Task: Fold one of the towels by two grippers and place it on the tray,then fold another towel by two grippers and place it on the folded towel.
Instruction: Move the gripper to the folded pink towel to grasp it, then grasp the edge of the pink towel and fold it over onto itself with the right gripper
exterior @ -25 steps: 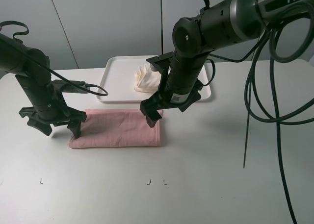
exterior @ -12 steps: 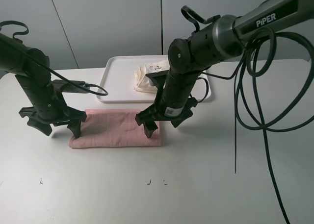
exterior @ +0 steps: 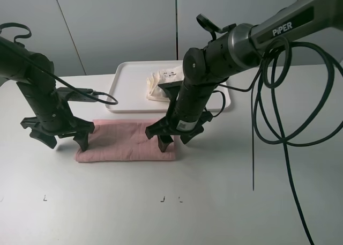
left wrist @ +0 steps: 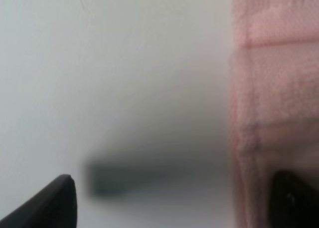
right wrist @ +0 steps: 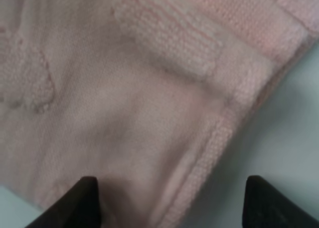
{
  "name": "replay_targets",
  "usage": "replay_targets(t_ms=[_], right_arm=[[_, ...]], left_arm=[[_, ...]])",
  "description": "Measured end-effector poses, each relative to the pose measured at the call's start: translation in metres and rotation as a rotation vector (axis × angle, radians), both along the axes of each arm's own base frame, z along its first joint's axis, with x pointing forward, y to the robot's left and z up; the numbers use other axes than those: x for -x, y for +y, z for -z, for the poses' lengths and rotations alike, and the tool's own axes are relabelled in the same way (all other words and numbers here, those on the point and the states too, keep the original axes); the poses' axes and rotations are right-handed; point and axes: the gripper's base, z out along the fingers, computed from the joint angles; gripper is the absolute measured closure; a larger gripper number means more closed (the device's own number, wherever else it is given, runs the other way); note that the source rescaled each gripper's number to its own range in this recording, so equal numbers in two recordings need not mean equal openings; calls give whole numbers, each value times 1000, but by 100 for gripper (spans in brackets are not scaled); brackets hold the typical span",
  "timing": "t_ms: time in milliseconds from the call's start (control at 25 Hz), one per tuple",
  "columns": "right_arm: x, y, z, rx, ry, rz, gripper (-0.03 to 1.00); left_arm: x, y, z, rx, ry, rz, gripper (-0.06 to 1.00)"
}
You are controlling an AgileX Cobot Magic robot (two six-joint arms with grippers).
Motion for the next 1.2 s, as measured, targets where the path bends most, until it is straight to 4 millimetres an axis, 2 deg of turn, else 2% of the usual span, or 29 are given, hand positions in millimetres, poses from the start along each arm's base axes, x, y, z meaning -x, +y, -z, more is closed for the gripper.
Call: replay_targets(t_ms=[120,240,400,440,520,800,1200], right_arm=[[1,2,4,-20,13,5,31],[1,4,6,-37,22,11,25],[0,4,6,-42,18,13,26],[0,4,6,-44,12,15,28],[-1,5,8,-45,6,18,39],[-4,6,11,-55,-22,26,93],[-3,7,6,-70,-19,18,96]], left_arm=[[0,0,0,0,0,2,-5],[0,0,0,0,0,2,-5],[0,0,0,0,-2,2,-5],[0,0,0,0,-2,2,-5],[0,0,0,0,-2,2,-5],[0,0,0,0,-2,2,-5],[0,0,0,0,-2,2,-5]])
